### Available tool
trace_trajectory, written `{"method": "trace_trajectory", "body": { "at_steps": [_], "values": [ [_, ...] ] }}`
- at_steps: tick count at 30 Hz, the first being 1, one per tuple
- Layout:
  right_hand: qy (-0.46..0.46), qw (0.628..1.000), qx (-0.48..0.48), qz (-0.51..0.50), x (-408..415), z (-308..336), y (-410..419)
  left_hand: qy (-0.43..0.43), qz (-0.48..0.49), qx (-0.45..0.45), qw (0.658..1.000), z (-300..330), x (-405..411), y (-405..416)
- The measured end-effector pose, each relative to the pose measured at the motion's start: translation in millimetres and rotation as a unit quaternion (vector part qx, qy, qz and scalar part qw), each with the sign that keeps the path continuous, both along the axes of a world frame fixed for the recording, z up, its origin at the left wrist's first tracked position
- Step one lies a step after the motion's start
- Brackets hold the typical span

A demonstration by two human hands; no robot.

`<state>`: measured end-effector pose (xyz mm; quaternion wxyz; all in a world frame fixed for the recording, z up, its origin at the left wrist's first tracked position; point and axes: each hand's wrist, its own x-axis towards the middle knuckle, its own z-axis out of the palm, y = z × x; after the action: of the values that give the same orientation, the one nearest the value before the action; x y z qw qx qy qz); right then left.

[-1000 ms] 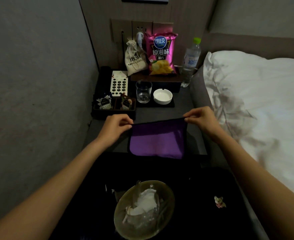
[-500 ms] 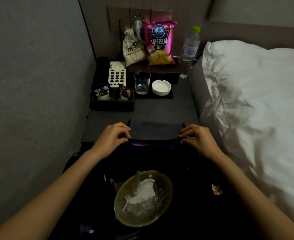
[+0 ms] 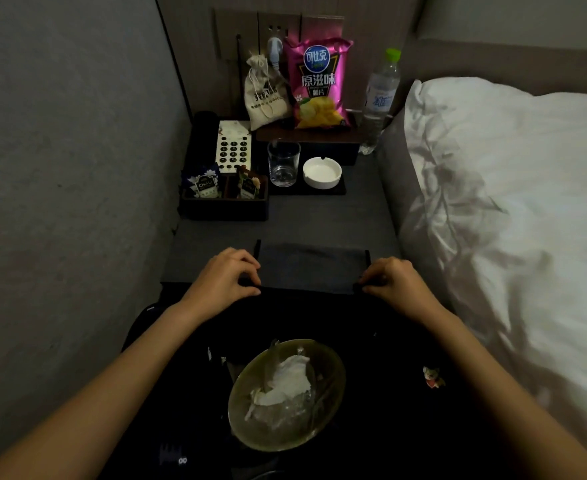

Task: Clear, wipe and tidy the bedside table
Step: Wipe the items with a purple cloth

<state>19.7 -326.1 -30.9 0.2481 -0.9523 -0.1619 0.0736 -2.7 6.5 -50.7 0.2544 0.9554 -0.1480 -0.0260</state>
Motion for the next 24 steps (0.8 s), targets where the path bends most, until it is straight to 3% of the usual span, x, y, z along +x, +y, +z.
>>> {"method": "trace_trajectory", "body": {
  "at_steps": [7, 11, 17, 21, 24],
  "values": [
    [-0.051, 0.986, 0.042, -0.151, 23.1, -2.5, 6.4, -0.073, 0.153, -0.073, 0.983, 0.5, 24.2, -6.1],
    [0.000, 0.985, -0.047, -0.166, 38.5, -11.0, 16.3, 0.007, 0.201, -0.015, 0.979, -3.8, 45.5, -18.1],
    [0.026, 0.978, -0.042, -0.200, 46.3, -21.2, 22.7, 0.069, 0.229, 0.013, 0.971, -7.8, 59.0, -27.8],
    [0.036, 0.978, 0.013, -0.207, 49.7, -21.4, 20.4, 0.065, 0.212, -0.025, 0.975, -6.2, 60.2, -24.5],
    [0.064, 0.964, 0.156, -0.207, 47.0, -14.6, 18.0, 0.071, 0.186, -0.132, 0.971, -2.7, 59.5, -19.3]
  ]
}}
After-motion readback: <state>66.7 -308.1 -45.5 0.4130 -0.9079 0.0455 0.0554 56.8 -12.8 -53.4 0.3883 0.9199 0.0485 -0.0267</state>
